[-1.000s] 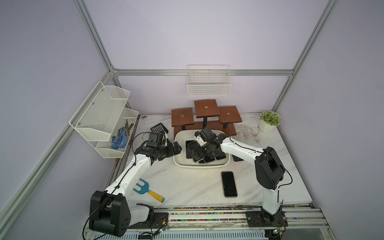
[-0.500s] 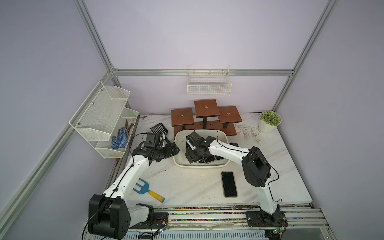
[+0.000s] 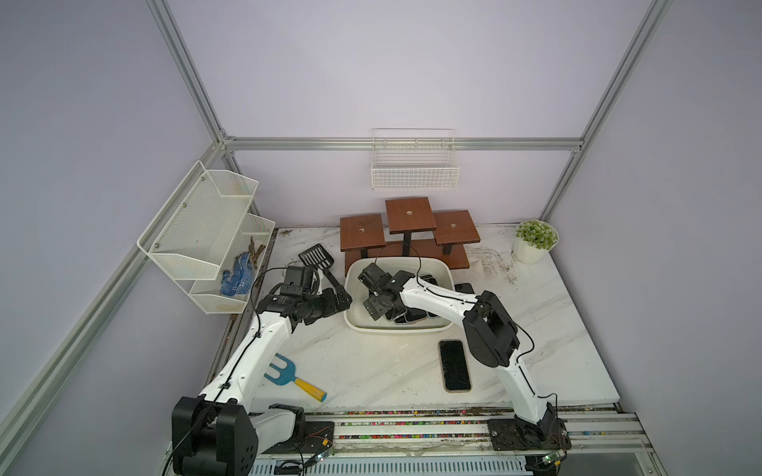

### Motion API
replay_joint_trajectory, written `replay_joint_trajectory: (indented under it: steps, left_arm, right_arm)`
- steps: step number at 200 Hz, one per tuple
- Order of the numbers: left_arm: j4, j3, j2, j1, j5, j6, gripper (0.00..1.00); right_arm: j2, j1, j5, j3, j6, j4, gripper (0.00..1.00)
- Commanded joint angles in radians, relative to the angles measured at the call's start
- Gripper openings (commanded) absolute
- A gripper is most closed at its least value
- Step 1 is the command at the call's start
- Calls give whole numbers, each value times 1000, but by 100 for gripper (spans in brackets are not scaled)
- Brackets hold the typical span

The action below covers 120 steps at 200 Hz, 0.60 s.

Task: Take the phone out of the storage box
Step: Pick up the phone from the storage box.

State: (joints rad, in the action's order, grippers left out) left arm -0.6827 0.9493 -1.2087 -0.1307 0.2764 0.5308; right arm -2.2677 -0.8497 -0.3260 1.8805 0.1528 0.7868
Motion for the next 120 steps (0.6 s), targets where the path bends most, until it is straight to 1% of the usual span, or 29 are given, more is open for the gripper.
replay_joint_trajectory:
  steps: [1,28,47,73,91,101,109,120]
  left_arm:
    - [21,-3,-6,9,12,-14,100]
    - [35,-1,-18,9,19,-11,100]
    - [44,3,-29,10,27,-9,100]
    - [55,7,-41,11,35,-6,100]
    - [57,12,-46,10,37,-6,100]
    - [58,13,-49,11,38,-5,100]
    - [59,14,-51,10,38,-3,100]
    - [60,14,-53,11,39,-3,100]
  right_arm:
    - [-47,37,-104,-21,11,143,99]
    - [-22,66,-117,-44,10,143,95]
    - [2,97,-110,-66,10,137,95]
    - [39,136,-46,-114,-11,98,94]
    - [48,147,3,-119,-35,79,93]
    - [41,152,25,-108,-43,79,89]
    - [35,156,34,-99,-45,83,84]
    - [28,160,40,-88,-48,89,72]
